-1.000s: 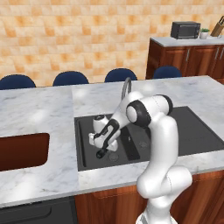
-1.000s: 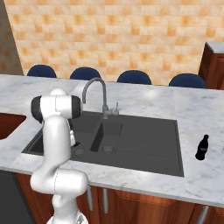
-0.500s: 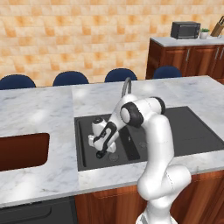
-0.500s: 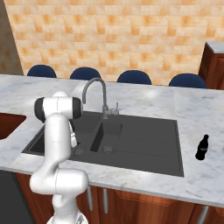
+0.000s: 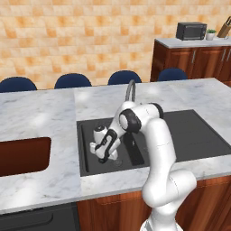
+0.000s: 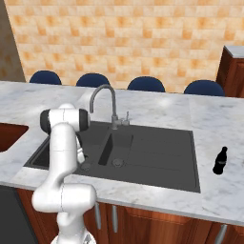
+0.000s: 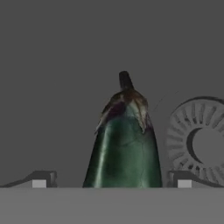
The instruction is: Pick up all produce items and place them in the sink. Turn on the sink faucet to wash them. Then turn the sink off and put them in the tray.
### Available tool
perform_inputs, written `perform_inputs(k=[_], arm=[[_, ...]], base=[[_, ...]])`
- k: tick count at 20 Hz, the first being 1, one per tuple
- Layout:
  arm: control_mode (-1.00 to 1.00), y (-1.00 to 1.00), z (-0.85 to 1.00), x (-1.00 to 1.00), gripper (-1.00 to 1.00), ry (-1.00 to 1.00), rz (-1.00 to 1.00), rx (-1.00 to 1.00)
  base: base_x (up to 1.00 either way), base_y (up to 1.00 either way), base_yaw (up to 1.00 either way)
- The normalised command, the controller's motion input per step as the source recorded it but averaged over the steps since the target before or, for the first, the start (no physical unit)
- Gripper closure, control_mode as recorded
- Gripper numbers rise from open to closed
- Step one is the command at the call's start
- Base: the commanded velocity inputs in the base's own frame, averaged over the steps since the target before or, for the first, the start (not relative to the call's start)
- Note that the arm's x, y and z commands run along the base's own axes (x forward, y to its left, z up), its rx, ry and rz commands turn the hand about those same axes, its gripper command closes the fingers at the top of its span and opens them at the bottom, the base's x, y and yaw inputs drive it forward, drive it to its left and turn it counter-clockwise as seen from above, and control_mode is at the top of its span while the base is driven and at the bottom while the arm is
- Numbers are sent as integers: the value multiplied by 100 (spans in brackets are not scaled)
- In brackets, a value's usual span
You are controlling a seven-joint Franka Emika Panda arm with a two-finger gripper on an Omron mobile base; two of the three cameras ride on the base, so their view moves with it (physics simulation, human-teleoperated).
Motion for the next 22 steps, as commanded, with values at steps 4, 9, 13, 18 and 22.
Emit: perform_inputs(k=[4,9,13,18,22], arm=[[-100,8,-13,2,100,0,0,-2],[-100,0,3,-20,100,-2,0,0],[-100,0,39,-43,100,-3,-2,0],[-100,0,76,-32,100,-9,-2,-1],[-100,0,95,-22,100,-17,-1,0]], base=[[0,0,0],[0,0,0],[0,0,0],[0,0,0],[0,0,0]])
